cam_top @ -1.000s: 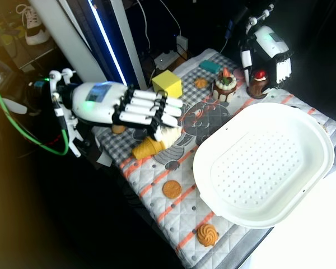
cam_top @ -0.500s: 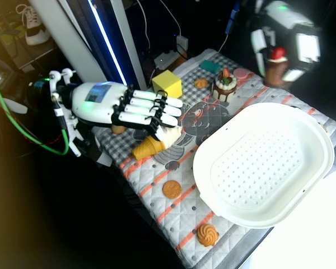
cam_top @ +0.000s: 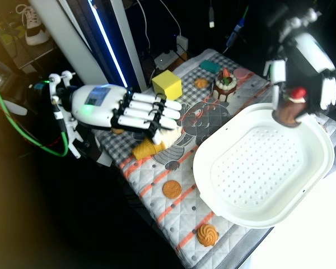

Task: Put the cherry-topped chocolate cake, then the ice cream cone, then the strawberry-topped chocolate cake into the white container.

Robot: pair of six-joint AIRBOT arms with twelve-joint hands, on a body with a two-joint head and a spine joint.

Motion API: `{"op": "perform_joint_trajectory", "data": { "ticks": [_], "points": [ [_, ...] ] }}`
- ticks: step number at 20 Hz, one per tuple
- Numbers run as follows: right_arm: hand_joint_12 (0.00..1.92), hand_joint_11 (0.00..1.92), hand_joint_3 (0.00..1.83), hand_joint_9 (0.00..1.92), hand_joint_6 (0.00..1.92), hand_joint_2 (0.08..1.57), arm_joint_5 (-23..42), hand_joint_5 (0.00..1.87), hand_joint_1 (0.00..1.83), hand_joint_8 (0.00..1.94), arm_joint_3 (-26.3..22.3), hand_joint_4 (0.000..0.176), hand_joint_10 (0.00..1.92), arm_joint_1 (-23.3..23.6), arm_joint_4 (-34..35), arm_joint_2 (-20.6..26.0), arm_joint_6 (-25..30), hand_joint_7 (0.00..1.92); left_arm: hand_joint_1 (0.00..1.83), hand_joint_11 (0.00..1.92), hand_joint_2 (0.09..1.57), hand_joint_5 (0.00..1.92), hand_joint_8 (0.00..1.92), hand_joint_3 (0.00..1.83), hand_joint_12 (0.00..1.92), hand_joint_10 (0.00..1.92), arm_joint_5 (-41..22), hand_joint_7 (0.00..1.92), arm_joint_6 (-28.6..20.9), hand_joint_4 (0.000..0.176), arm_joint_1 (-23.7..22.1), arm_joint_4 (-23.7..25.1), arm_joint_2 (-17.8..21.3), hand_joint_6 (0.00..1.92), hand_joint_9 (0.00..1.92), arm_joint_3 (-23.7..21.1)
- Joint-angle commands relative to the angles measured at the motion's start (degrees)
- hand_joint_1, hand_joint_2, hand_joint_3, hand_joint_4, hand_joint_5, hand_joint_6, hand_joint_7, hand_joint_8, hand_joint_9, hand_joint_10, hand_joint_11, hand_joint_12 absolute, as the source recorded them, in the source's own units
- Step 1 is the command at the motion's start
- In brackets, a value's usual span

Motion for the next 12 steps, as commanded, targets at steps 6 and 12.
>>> {"op": "perform_joint_trajectory", "data": {
  "ticks": [6,12],
  "points": [
    [1.03,0.00,0.00,0.01,0.00,1.31,7.33,0.00,0.61,0.00,0.30,0.000,0.04,0.35,-0.29,0.13,0.33,0.00,1.06,0.01,1.15,0.34,0.48,0.00,1.77,0.94,-2.50,0.38,-0.45,0.000,0.48,0.20,-1.32,0.52,0.24,1.18],
    [1.03,0.00,0.00,0.04,0.00,1.30,7.35,0.00,0.60,0.00,0.37,0.000,0.05,0.15,-0.27,0.14,0.52,0.00,0.91,0.00,1.07,0.16,0.08,0.00,1.13,0.46,-2.94,0.19,-0.45,0.135,1.17,0.35,-1.24,0.35,0.00,0.66]
  ]
}}
